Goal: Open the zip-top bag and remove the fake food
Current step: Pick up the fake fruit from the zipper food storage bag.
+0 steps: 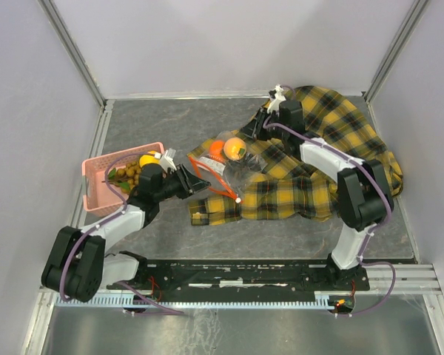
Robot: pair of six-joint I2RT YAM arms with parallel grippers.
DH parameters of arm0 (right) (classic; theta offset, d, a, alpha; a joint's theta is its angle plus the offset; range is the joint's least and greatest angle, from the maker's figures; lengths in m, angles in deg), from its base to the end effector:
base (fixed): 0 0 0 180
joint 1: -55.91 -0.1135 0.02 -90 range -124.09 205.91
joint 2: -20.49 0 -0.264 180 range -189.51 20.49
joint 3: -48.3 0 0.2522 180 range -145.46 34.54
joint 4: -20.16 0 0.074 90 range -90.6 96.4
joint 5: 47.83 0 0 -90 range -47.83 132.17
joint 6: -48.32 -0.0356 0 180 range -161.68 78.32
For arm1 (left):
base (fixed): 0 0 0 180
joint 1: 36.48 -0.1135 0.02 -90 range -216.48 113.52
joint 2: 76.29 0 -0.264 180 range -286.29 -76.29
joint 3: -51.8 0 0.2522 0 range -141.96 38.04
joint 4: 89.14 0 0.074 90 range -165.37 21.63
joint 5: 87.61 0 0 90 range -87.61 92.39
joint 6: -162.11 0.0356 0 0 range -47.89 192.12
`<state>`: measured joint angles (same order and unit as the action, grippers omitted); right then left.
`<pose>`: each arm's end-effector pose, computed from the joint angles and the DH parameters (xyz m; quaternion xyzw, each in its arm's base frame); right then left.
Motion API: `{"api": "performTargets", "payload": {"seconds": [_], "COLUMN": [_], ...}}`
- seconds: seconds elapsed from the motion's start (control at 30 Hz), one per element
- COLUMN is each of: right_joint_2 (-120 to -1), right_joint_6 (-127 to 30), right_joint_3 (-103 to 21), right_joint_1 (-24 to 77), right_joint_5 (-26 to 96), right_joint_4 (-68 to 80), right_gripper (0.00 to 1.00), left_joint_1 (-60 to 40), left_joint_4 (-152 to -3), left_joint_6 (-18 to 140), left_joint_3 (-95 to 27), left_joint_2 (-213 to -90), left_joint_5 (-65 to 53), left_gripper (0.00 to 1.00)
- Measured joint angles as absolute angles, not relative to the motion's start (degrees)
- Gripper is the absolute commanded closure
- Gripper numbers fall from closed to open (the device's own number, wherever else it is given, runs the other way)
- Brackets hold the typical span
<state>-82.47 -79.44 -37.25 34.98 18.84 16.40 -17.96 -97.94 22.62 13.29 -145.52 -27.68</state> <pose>0.3866 0.1630 0.2568 0.0052 0.8160 0.4167 0.4007 0.2223 -0.0933 0.1924 -0.0737 0.8100 -0.4805 0.3279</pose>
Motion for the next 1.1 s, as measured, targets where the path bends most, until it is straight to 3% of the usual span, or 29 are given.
{"api": "performTargets", "payload": {"seconds": [0.47,0.8,1.1], "right_joint_2": [-95.9,-96.7,-93.9], "right_joint_6": [-78.8,-78.0,-77.8], "right_joint_3": [-48.0,-47.5,-41.3], "right_joint_1": [36.4,36.5,36.6], "right_joint_5": [14.3,11.5,8.5], "right_joint_4": [11.0,11.1,14.2], "right_gripper": [0.71,0.74,0.75], "left_joint_1": [-17.7,-17.6,-17.6], "left_joint_4": [-105.0,-107.4,-108.6], "left_joint_6": [21.7,20.8,20.8], "left_joint_3": [13.2,10.6,7.4], "left_joint_2": [-156.1,-161.4,-166.3], "left_joint_5": [-27.9,-28.0,-28.2], "left_gripper": [0.61,0.58,0.5]}}
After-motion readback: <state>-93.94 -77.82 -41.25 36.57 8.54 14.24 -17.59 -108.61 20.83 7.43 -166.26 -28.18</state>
